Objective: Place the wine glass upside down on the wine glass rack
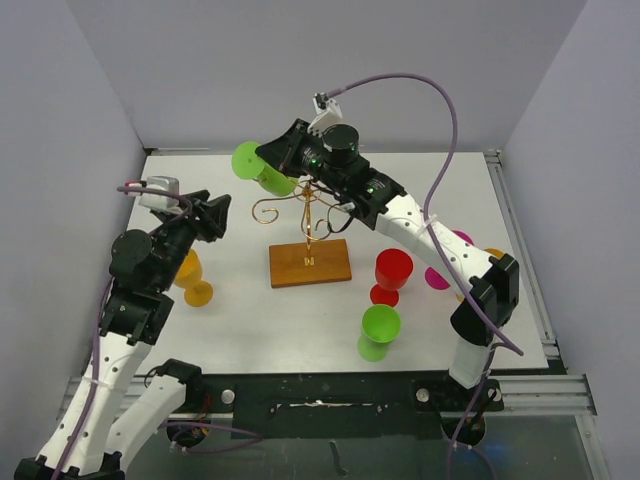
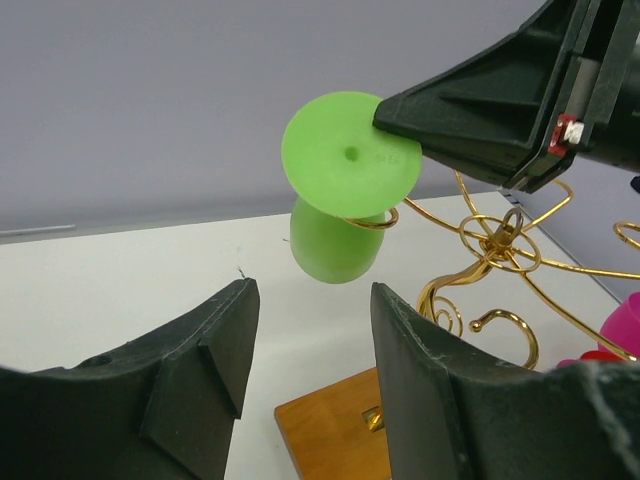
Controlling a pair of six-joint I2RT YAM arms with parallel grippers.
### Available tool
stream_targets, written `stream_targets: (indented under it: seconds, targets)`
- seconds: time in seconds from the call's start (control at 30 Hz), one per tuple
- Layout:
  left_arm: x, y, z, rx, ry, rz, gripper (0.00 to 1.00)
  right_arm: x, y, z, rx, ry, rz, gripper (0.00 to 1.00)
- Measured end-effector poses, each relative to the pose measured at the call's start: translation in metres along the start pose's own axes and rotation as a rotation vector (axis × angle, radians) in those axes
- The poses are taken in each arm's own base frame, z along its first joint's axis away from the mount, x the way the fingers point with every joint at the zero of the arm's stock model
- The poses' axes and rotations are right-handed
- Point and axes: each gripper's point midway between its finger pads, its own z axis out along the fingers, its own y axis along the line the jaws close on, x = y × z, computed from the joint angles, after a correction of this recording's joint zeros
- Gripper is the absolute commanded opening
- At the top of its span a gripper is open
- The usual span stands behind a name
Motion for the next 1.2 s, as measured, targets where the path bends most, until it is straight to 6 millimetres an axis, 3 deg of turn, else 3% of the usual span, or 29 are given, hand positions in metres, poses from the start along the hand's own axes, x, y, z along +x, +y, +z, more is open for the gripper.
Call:
stream_targets:
  seconds: [0.2, 0.5, 0.6, 1.0, 1.2]
  targets:
    - [-0.027, 0.005, -0.005, -0.082, 0.029, -0.031, 0.55, 0.005, 0.001, 0.005, -0.014, 0.05, -0.024, 0.0]
    - [-0.023, 0.006, -0.02, -0.104, 0.075, -0.051, 0.66, 0.021, -0.007, -0.002, 0.012, 0.128, -0.053, 0.06]
    - [-0.026, 0.005, -0.024, -0.102, 0.067, -0.051, 0.77, 0.023, -0.009, -0.007, 0.021, 0.144, -0.06, 0.1]
    - [-0.036, 0.008, -0.03, -0.134, 0.065, -0.053, 0.78, 0.021, -0.013, -0.028, 0.077, 0.161, -0.143, 0.35]
    - [-0.035, 0.005, -0.032, -0.113, 0.079, -0.04, 0.77, 0.023, -0.02, -0.032, 0.113, 0.173, -0.212, 0.42]
